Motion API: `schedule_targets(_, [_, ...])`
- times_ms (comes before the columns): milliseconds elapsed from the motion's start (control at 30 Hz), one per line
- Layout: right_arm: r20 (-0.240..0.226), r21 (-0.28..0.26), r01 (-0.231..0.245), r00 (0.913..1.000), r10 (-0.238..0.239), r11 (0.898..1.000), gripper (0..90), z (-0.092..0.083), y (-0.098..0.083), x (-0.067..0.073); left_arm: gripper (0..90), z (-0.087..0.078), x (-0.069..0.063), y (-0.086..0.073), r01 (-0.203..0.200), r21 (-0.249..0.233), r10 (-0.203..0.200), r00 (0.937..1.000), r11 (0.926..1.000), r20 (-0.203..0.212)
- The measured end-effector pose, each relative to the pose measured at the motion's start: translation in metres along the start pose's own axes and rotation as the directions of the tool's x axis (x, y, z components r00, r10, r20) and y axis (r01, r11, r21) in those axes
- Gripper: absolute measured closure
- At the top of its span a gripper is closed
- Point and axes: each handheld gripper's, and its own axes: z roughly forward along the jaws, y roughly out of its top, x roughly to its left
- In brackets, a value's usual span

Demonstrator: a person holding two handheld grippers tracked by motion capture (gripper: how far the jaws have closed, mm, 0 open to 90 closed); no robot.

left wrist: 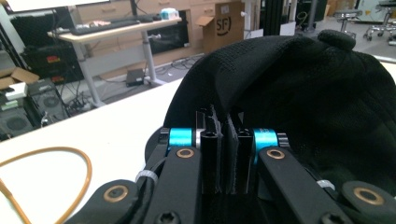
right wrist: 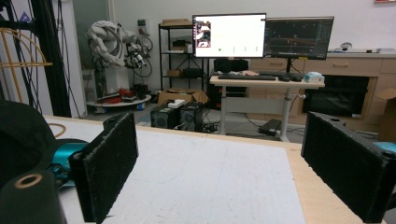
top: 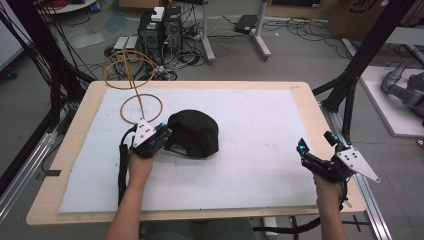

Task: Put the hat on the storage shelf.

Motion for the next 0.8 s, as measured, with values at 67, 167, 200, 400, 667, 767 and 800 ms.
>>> schedule_targets(67, [0.001, 0.0, 0.001, 1.0, -0.001, 1.0, 10.5, 0.0, 0.0, 0.0, 85.9, -0.002, 0.0, 0.005, 0.0, -0.013, 0.0, 1.0, 0.9999, 0.003])
schedule_targets(167, [0.001, 0.002, -0.002, 1.0, 0.002, 1.0, 10.5, 0.0, 0.0, 0.001, 85.9, -0.004, 0.0, 0.011, -0.004, -0.031, 0.004, 1.0, 0.9995, 0.003])
schedule_targets(200, [0.0, 0.001, -0.002, 1.0, 0.002, 1.0, 10.5, 0.0, 0.0, 0.001, 85.8, -0.004, 0.0, 0.011, -0.004, -0.031, 0.004, 1.0, 0.9995, 0.003])
schedule_targets(400, [0.002, -0.002, 0.0, 1.0, 0.0, 1.0, 10.5, 0.0, 0.0, 0.0, 85.8, -0.008, 0.0, 0.03, -0.007, -0.071, 0.007, 1.0, 0.9975, -0.001])
schedule_targets(667, [0.0, -0.003, -0.001, 1.0, 0.001, 1.0, 10.5, 0.0, 0.0, 0.0, 85.8, -0.013, 0.001, 0.057, -0.017, -0.11, 0.015, 0.9998, 0.9938, -0.015])
schedule_targets(767, [0.001, -0.003, -0.002, 1.0, 0.002, 1.0, 10.5, 0.0, 0.0, 0.0, 85.8, -0.014, 0.002, 0.066, -0.014, -0.125, 0.011, 0.9997, 0.9921, -0.022])
schedule_targets(800, [0.001, -0.003, -0.001, 1.0, 0.001, 1.0, 10.5, 0.0, 0.0, 0.0, 85.8, -0.015, 0.003, 0.069, -0.014, -0.129, 0.012, 0.9997, 0.9915, -0.023])
